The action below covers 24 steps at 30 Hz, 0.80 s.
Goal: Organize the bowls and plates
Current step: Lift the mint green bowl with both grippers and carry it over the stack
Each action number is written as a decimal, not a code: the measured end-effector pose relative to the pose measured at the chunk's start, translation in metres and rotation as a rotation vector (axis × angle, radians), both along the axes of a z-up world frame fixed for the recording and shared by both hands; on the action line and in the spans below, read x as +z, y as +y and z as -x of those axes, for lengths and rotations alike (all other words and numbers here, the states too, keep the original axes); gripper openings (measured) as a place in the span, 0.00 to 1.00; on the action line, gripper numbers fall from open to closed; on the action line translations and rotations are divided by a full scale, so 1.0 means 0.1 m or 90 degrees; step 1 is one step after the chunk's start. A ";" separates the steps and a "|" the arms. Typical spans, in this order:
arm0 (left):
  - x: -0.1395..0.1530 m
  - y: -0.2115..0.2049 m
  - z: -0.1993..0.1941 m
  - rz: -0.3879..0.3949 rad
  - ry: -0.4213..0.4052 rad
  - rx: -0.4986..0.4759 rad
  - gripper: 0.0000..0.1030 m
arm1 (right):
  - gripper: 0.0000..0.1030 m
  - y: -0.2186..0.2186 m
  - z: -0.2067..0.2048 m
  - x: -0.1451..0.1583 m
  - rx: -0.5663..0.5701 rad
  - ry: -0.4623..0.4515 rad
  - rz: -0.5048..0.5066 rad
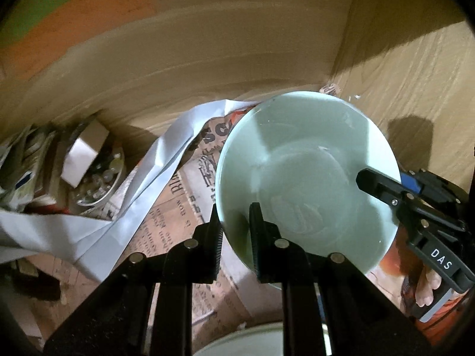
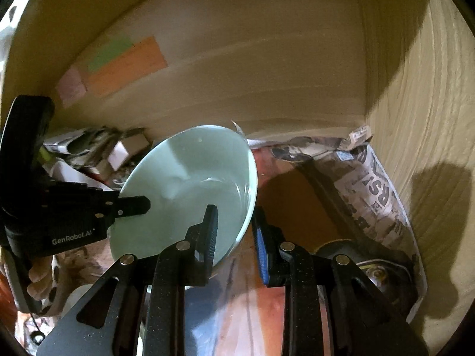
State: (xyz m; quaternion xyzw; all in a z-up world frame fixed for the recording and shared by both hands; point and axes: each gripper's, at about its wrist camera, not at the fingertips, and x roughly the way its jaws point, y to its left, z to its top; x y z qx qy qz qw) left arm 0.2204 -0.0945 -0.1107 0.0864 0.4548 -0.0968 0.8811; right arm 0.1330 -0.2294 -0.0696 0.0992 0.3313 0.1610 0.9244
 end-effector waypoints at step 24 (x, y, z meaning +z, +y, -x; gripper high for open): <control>0.55 0.77 1.30 0.035 -0.146 0.072 0.16 | 0.21 0.71 0.72 0.31 0.084 -0.065 -0.016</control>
